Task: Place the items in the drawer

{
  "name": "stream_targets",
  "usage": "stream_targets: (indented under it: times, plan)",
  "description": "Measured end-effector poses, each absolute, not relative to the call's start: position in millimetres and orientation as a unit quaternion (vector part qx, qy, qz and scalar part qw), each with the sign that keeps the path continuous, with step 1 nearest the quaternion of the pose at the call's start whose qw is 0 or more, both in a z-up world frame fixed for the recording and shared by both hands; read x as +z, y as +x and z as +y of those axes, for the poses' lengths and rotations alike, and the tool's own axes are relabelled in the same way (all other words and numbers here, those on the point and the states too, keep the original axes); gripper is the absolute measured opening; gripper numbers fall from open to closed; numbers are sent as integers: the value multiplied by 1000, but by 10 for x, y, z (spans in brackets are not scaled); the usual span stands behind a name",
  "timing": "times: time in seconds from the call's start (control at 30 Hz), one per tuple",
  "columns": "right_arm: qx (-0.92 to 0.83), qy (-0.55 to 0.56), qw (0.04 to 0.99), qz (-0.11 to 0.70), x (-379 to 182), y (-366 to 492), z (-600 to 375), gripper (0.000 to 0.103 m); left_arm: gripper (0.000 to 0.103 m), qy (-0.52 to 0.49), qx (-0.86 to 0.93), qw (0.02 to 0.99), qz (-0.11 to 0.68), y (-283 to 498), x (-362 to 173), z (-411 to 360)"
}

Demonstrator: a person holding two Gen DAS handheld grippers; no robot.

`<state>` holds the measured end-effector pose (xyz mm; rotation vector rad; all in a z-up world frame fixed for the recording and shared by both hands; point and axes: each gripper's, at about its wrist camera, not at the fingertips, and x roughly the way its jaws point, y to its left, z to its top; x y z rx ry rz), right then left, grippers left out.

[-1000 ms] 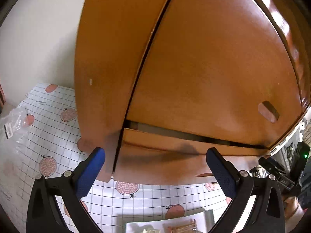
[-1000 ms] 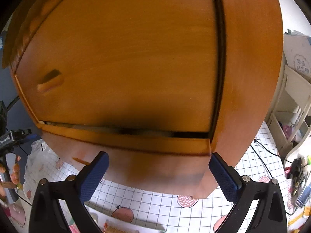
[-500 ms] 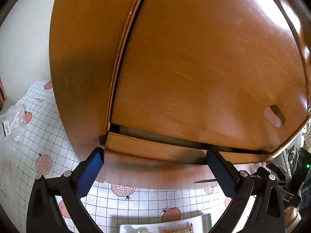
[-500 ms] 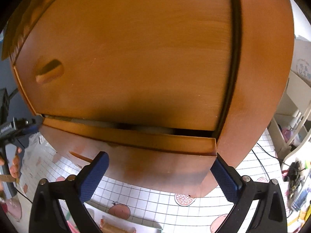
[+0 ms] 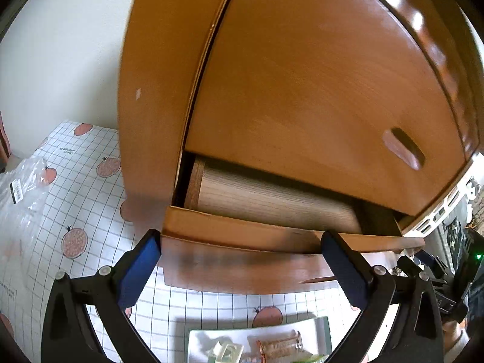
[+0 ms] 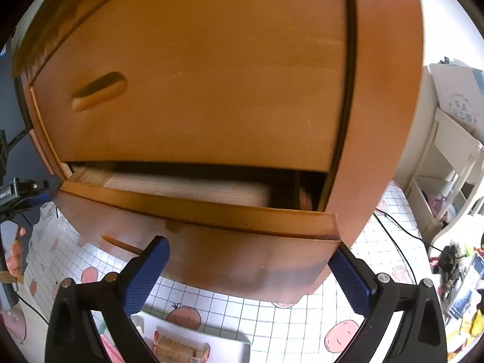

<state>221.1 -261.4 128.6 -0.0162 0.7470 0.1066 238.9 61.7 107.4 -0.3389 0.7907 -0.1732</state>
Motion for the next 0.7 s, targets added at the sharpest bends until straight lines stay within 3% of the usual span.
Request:
stream_targets:
  times: [0.7]
  plan:
    - [3,8,919,393,1256,1772,-2466,103,103,-169,-75,902,391,1771,833,702]
